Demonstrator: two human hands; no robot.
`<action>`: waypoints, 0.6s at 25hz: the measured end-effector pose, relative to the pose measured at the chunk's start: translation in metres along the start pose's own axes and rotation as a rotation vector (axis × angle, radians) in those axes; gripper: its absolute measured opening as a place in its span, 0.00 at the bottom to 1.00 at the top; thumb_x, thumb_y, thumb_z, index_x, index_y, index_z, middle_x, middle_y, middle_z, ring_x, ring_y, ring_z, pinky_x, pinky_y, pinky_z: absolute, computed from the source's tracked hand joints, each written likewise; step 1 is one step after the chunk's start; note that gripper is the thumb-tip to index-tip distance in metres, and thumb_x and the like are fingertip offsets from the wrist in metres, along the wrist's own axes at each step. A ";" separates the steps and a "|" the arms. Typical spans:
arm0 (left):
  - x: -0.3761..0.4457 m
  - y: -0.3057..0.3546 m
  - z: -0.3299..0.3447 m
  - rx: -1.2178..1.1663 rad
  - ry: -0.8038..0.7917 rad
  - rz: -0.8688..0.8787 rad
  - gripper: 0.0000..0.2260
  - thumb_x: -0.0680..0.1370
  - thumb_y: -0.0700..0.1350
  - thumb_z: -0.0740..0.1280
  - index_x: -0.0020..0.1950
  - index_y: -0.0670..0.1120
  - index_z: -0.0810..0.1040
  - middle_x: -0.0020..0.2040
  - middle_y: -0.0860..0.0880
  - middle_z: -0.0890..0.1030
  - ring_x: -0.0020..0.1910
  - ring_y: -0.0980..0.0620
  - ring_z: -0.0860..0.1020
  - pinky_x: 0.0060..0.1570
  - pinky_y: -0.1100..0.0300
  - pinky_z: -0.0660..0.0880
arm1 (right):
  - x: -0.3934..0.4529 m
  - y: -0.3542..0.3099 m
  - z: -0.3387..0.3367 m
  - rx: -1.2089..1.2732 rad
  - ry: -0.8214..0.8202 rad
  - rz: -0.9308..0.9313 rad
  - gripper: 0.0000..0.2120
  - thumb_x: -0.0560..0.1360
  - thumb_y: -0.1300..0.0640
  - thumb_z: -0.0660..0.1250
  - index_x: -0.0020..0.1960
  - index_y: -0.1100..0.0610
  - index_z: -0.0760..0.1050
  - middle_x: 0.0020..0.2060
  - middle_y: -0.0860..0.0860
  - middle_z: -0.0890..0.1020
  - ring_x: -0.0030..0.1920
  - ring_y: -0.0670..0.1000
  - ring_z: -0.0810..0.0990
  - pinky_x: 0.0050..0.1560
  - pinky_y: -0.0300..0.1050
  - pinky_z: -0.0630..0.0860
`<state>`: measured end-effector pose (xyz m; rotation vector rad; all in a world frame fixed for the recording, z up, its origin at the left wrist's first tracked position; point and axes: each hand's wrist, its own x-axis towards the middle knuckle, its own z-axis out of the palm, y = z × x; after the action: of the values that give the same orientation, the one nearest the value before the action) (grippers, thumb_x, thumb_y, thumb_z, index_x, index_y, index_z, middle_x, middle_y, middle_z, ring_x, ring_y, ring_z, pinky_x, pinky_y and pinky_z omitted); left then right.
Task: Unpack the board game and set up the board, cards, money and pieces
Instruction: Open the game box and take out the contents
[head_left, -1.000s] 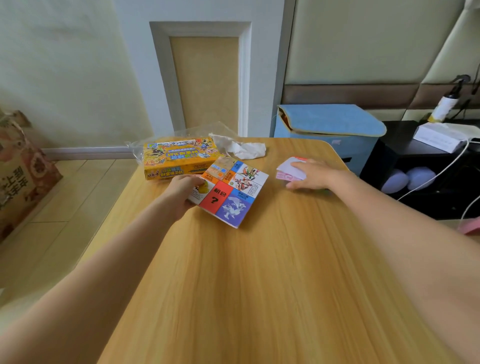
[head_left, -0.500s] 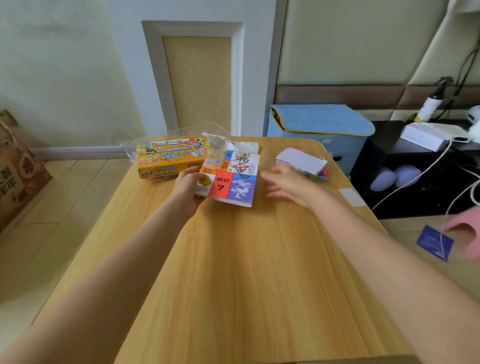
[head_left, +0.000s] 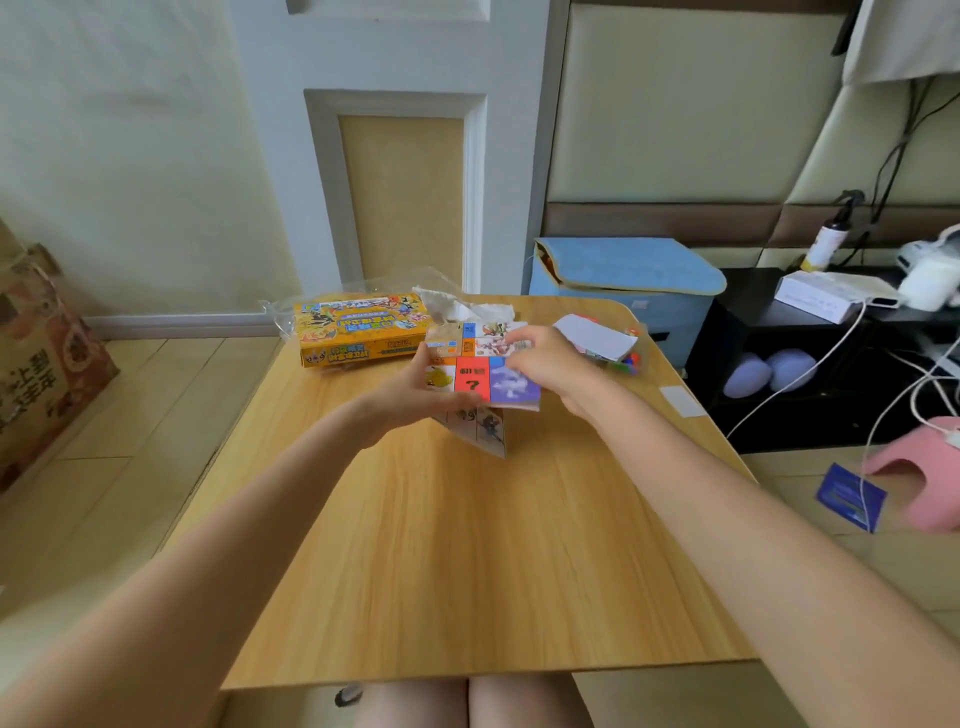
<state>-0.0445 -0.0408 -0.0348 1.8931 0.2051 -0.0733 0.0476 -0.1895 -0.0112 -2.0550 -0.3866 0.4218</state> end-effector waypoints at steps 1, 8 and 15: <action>-0.003 0.001 -0.001 0.115 -0.026 0.003 0.49 0.67 0.48 0.77 0.77 0.51 0.47 0.68 0.51 0.68 0.60 0.53 0.74 0.57 0.56 0.76 | -0.002 -0.006 -0.001 0.065 0.066 -0.018 0.15 0.75 0.66 0.61 0.61 0.60 0.73 0.56 0.57 0.76 0.56 0.55 0.78 0.53 0.47 0.75; -0.019 0.019 -0.003 -0.025 0.383 0.126 0.08 0.81 0.45 0.59 0.51 0.45 0.76 0.49 0.46 0.80 0.50 0.46 0.79 0.47 0.55 0.76 | -0.029 -0.052 -0.016 0.699 -0.152 -0.200 0.26 0.78 0.57 0.63 0.72 0.53 0.57 0.62 0.58 0.74 0.49 0.56 0.80 0.55 0.50 0.77; -0.037 0.041 -0.023 -0.223 0.357 0.111 0.08 0.80 0.49 0.59 0.46 0.50 0.75 0.44 0.51 0.81 0.45 0.51 0.80 0.48 0.55 0.74 | -0.021 -0.024 -0.009 -0.080 -0.128 -0.235 0.41 0.71 0.50 0.72 0.76 0.54 0.51 0.74 0.52 0.61 0.72 0.52 0.61 0.71 0.50 0.61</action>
<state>-0.0745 -0.0356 0.0168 1.6800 0.3351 0.3515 0.0303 -0.1938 0.0170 -2.0352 -0.7241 0.4000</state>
